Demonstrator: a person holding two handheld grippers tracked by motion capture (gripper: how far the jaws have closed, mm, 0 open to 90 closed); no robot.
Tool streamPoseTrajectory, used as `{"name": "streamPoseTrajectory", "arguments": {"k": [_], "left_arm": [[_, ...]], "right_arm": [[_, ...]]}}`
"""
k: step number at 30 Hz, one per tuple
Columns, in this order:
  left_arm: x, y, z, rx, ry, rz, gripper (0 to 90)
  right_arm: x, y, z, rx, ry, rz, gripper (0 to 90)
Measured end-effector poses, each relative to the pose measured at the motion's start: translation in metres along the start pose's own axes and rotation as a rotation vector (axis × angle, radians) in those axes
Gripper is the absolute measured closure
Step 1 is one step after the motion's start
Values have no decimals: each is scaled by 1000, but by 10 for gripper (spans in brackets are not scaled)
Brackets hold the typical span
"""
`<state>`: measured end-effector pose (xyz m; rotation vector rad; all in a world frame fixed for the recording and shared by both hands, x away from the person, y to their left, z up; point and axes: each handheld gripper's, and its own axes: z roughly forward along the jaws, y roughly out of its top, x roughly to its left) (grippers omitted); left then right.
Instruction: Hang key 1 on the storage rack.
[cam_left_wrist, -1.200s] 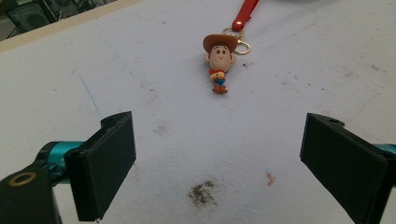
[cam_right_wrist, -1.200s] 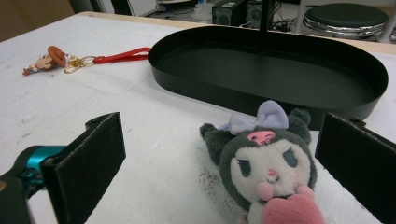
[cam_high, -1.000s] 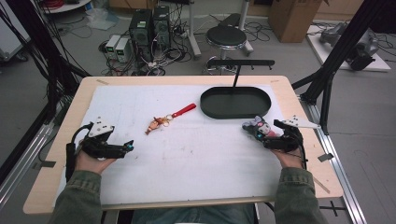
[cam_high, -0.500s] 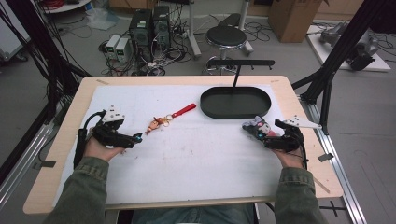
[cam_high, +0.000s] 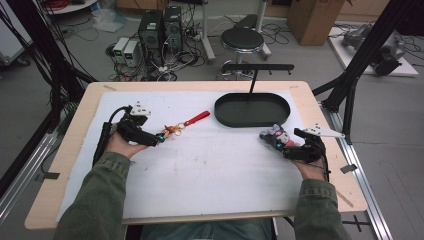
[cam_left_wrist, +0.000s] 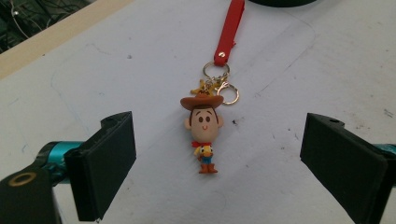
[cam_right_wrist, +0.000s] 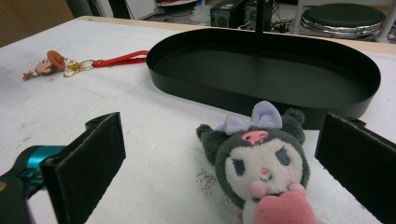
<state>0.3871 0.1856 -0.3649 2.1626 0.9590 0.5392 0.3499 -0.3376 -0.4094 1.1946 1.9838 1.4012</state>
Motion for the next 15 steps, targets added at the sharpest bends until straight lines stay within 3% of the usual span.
{"name": "streamPoseTrajectory", "arguments": {"k": [3, 6, 15], "left_arm": [[0, 6, 3, 1, -9, 1, 110], [2, 17, 13, 32, -18, 32, 109], [10, 33, 36, 52, -49, 43, 110]], "right_arm": [[-1, 0, 0, 0, 0, 0, 7], [-1, 0, 0, -2, 0, -2, 7], [-1, 0, 3, 4, 3, -13, 7]]}}
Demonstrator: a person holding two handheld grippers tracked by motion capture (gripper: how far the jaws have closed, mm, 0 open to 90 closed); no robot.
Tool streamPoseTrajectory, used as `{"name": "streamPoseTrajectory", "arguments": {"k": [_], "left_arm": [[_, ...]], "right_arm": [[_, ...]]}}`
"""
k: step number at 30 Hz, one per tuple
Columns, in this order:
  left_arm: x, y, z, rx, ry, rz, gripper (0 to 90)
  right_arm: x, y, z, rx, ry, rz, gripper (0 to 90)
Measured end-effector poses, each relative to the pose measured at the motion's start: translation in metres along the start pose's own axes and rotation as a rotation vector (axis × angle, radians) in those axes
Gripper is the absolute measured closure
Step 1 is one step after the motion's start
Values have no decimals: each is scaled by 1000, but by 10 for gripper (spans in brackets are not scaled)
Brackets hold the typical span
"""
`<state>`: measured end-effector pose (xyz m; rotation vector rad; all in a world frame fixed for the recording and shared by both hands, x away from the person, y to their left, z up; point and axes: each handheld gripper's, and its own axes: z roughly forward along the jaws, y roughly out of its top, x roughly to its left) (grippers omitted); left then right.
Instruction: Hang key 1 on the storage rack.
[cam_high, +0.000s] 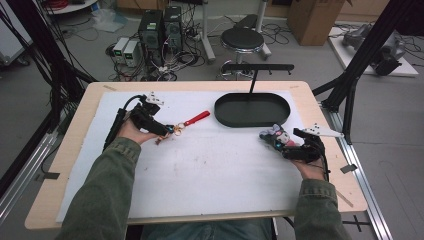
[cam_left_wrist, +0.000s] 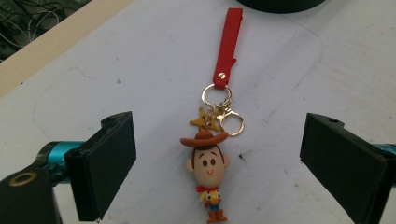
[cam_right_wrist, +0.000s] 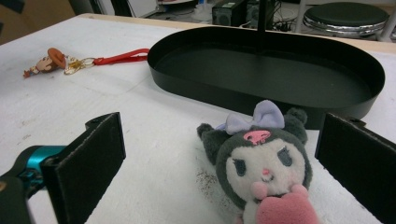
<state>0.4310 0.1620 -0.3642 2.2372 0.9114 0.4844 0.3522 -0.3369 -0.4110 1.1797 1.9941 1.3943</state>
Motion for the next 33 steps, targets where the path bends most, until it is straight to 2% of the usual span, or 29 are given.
{"name": "streamPoseTrajectory", "arguments": {"k": [4, 6, 7, 8, 9, 13, 15, 25, 28, 30, 31, 32, 33], "left_arm": [[4, 11, 10, 14, -23, 3, 110], [6, 22, 16, 23, -54, 15, 110], [6, 22, 16, 23, -54, 15, 110], [6, 26, 19, 27, -71, 18, 110], [6, 34, 26, 37, -83, 25, 110], [5, 47, 42, 53, -109, 44, 113], [3, 52, 50, 49, -114, 55, 129], [-6, 75, 83, 48, -121, 84, 154], [-7, 84, 98, 70, -134, 102, 163], [-8, 86, 101, 76, -137, 103, 169], [-8, 88, 109, 104, -158, 77, 171], [-8, 88, 109, 104, -158, 77, 171], [-10, 88, 119, 135, -166, 69, 172]], "right_arm": [[0, 0, 1, 7, 1, 3, 7], [0, 0, 1, 8, -1, 0, 7], [0, 0, 1, 9, -4, 1, 7], [0, 0, 1, 10, -5, 1, 7], [-1, 0, 1, 13, -6, 4, 7], [-1, 0, 2, 15, -10, -11, 7], [-1, -1, 2, 21, -23, -17, 7], [-2, -1, 4, 29, -26, -21, 7], [-3, -1, 3, 28, -30, -26, 7], [-3, -2, 2, 30, -33, -23, 7], [-4, -2, 1, 31, -35, -24, 7], [-5, -2, 2, 29, -36, -26, 7], [-5, -2, 2, 32, -36, -17, 7]]}}
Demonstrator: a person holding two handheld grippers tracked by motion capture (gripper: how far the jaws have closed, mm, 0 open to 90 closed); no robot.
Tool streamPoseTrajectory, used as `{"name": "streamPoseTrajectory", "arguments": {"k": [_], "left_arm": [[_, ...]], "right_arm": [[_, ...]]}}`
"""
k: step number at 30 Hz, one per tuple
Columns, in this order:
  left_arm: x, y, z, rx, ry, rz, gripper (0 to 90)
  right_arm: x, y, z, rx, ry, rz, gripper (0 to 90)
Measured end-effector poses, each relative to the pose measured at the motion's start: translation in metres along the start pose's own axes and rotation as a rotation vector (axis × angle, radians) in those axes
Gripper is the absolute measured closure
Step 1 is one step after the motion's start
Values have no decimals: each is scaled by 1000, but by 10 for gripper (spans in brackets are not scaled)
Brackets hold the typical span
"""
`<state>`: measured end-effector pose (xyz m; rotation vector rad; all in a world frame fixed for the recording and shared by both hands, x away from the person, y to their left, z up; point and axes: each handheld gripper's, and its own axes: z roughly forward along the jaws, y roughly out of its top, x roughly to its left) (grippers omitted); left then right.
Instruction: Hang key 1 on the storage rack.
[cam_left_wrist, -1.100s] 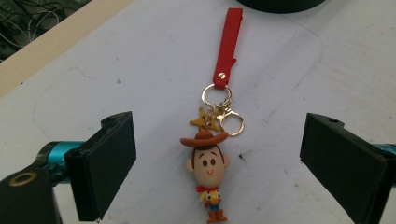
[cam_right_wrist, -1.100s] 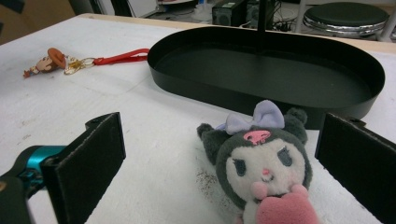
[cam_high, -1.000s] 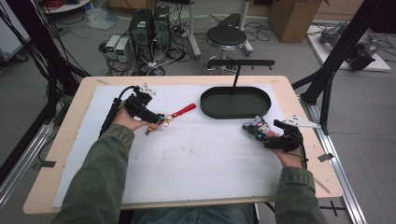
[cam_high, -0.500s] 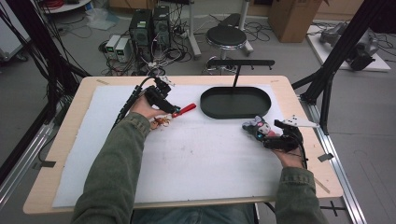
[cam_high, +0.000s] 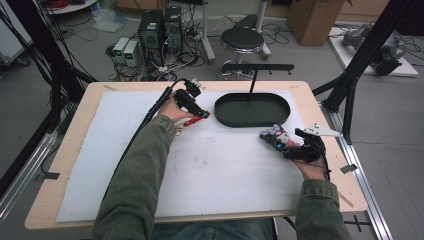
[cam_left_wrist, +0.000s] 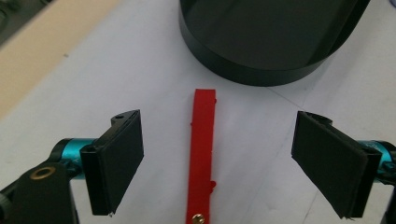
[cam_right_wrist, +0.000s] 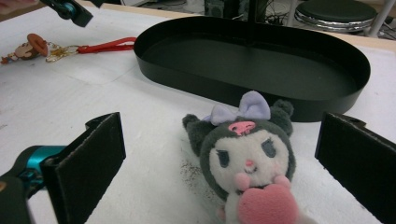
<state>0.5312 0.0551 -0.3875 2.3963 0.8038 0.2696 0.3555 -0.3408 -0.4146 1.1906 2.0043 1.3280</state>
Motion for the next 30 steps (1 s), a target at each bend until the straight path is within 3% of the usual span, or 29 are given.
{"name": "streamPoseTrajectory", "arguments": {"k": [4, 11, 13, 16, 20, 23, 28, 30], "left_arm": [[2, 0, 17, 25, 32, -15, 219], [7, -3, 29, 50, 33, -46, 301], [7, -4, 34, 55, 31, -78, 311], [3, -4, 41, 73, 64, -77, 313], [4, -5, 44, 60, 62, -92, 392], [4, -4, 43, 54, 69, -84, 548], [7, -5, 41, 54, 48, -101, 695], [8, -5, 40, 59, 42, -83, 727]], "right_arm": [[-2, 0, 2, 1, 7, 10, 7], [-2, -1, 3, 8, 15, -2, 7], [-2, -1, 4, 10, 16, -2, 7], [-2, -1, 4, 10, 14, 0, 7], [-2, -2, 5, 22, 16, 0, 7], [-2, -2, 6, 26, 16, -1, 7], [-3, -2, 8, 36, 17, -6, 7], [-3, -2, 8, 43, 18, -10, 7]]}}
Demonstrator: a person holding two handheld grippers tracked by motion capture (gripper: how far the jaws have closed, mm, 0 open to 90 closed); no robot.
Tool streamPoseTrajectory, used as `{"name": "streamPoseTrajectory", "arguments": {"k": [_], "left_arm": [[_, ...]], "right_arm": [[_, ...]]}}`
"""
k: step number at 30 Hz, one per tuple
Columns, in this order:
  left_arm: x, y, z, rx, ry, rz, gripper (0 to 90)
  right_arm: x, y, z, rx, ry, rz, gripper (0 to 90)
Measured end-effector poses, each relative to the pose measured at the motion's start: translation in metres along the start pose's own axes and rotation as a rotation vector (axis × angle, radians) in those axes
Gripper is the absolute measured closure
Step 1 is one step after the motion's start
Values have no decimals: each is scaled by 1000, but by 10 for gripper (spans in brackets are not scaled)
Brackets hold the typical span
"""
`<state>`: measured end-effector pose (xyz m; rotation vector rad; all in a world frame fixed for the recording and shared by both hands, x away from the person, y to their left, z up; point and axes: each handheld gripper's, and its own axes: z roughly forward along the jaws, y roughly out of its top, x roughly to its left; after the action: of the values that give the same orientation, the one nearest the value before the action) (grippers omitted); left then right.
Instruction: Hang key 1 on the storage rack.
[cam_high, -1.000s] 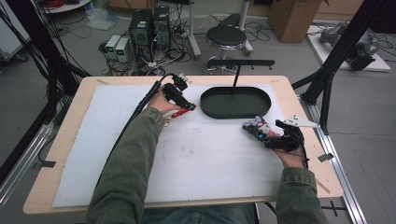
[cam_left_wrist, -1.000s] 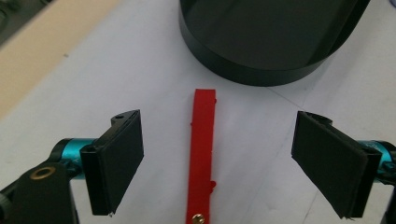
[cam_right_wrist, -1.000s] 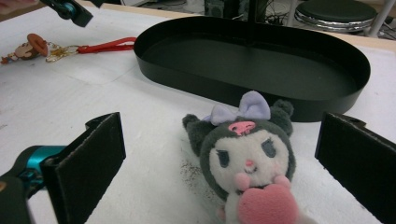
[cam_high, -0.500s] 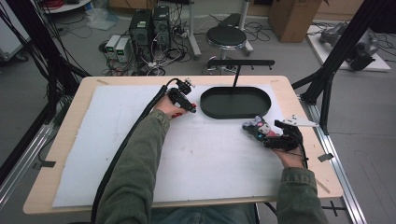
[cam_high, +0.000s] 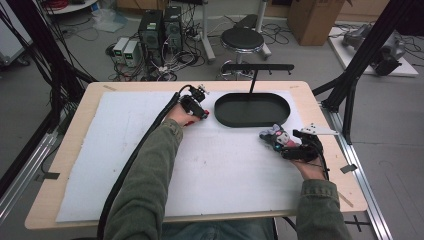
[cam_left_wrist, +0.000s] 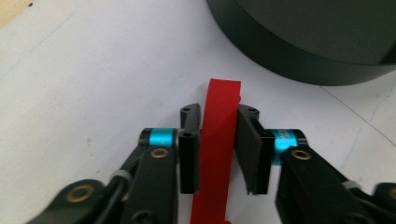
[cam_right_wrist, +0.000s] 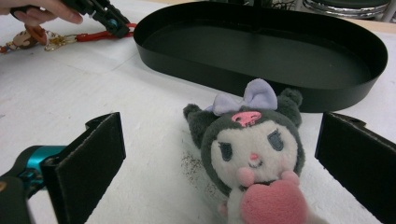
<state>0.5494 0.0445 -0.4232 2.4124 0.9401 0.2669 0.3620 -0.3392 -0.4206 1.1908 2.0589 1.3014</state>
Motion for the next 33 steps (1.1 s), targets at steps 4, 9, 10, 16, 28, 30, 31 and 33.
{"name": "streamPoseTrajectory", "arguments": {"k": [4, 9, 10, 16, 28, 30, 31, 33], "left_arm": [[0, -1, -3, 1, 25, 48, 745], [1, 1, -17, -3, -43, 44, 747], [2, 1, -22, -11, -51, 34, 747], [8, 3, -60, -55, -58, 9, 749], [2, -1, -124, -153, -50, -21, 748], [1, -1, -137, -180, -52, -34, 748], [1, -1, -141, -190, -56, -39, 748], [3, -1, -148, -209, -53, -44, 748]], "right_arm": [[0, 0, 1, 4, 2, -7, 7], [1, 0, -1, 9, -1, 4, 7], [1, 0, -1, 9, -1, 4, 7], [2, 0, -5, 8, -1, 15, 7], [2, 3, -5, -15, 22, 9, 7], [3, 3, -5, -23, 26, 3, 7], [3, 3, -5, -23, 27, 5, 7], [3, 3, -5, -21, 30, 8, 7]]}}
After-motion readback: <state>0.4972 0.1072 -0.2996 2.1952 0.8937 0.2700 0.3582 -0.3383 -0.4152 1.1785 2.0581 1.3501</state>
